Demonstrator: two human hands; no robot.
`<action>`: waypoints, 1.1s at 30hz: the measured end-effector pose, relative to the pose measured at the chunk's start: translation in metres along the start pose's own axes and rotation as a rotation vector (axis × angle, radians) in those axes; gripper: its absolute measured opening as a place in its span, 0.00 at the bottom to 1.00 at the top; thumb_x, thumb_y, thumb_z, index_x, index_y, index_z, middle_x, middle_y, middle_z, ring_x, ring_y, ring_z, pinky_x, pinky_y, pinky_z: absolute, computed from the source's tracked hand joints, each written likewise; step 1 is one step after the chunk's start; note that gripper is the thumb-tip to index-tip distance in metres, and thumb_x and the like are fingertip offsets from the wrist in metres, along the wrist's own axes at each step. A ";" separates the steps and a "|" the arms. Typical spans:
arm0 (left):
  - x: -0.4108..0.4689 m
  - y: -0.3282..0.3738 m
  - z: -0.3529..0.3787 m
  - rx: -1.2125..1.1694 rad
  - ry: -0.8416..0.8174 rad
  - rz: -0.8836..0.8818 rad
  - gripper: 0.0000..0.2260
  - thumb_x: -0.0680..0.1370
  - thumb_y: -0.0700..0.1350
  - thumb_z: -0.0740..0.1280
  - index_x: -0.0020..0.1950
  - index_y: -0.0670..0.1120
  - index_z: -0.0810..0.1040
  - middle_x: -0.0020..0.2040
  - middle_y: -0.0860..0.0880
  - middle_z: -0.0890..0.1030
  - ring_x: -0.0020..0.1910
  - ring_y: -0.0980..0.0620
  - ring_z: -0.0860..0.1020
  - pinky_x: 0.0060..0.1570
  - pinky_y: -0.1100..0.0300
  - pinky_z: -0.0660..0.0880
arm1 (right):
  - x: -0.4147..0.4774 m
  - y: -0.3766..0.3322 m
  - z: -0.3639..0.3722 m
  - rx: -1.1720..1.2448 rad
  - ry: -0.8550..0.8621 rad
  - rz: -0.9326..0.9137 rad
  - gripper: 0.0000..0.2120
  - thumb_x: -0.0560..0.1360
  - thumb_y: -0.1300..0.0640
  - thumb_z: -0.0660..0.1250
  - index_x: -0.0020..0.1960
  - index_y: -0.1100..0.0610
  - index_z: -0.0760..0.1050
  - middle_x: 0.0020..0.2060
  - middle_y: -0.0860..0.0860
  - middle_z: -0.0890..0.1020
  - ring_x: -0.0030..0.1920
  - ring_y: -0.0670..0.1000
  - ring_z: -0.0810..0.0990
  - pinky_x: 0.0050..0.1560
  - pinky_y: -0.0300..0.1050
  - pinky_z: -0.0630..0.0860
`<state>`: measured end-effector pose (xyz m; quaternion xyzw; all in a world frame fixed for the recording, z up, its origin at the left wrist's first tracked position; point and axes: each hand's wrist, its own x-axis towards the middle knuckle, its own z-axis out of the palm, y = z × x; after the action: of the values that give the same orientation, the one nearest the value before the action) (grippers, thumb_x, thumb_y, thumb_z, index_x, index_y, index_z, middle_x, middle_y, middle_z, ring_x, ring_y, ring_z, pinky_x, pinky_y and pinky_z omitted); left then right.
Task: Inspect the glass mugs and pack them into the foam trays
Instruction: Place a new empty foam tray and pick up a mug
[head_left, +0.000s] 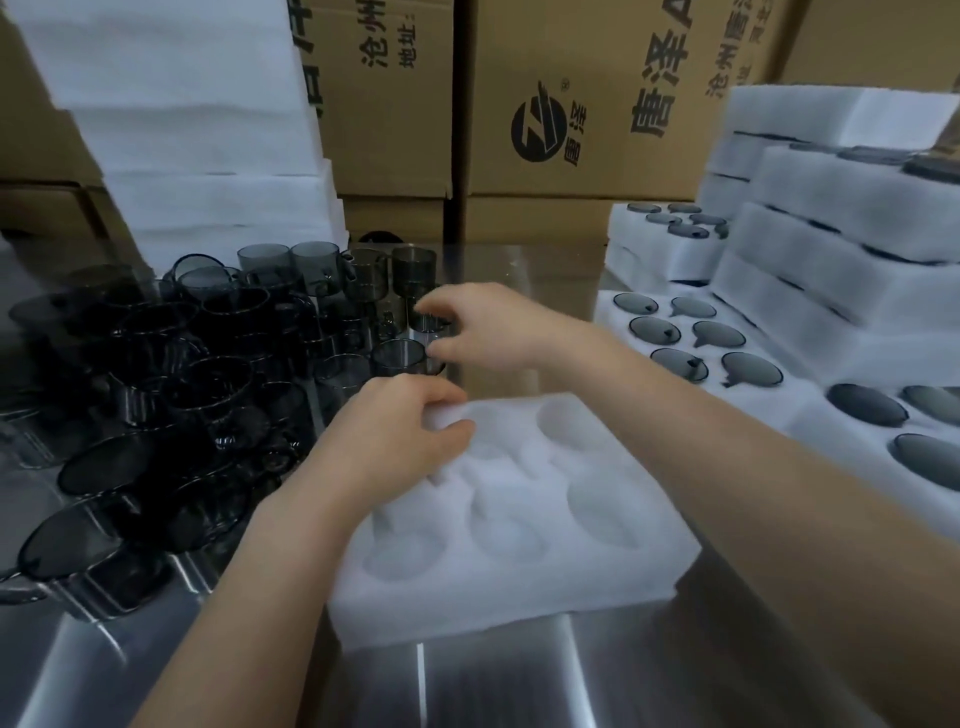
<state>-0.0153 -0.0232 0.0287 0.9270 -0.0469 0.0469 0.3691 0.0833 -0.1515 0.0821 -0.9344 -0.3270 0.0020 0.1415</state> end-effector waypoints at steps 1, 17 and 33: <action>0.000 -0.001 0.000 0.003 -0.003 0.004 0.08 0.74 0.50 0.69 0.52 0.59 0.81 0.41 0.52 0.85 0.28 0.63 0.79 0.44 0.52 0.80 | 0.015 0.000 0.007 -0.010 -0.052 0.001 0.29 0.79 0.52 0.67 0.77 0.54 0.62 0.73 0.51 0.69 0.71 0.52 0.69 0.63 0.41 0.66; 0.007 -0.006 0.003 0.014 0.025 0.045 0.10 0.72 0.49 0.69 0.52 0.59 0.82 0.44 0.54 0.85 0.28 0.63 0.79 0.44 0.52 0.80 | 0.043 0.020 0.045 0.113 0.066 0.026 0.32 0.71 0.51 0.74 0.72 0.55 0.69 0.68 0.52 0.75 0.67 0.53 0.73 0.63 0.46 0.71; 0.022 0.006 -0.012 -0.254 0.237 0.175 0.14 0.74 0.48 0.72 0.57 0.54 0.74 0.54 0.59 0.78 0.47 0.59 0.80 0.46 0.64 0.75 | -0.052 0.024 0.014 0.932 0.468 0.138 0.17 0.68 0.49 0.76 0.47 0.50 0.70 0.45 0.49 0.79 0.38 0.46 0.81 0.36 0.47 0.81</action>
<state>0.0052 -0.0208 0.0444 0.8534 -0.0892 0.1811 0.4805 0.0556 -0.1976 0.0579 -0.7671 -0.1886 -0.0524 0.6109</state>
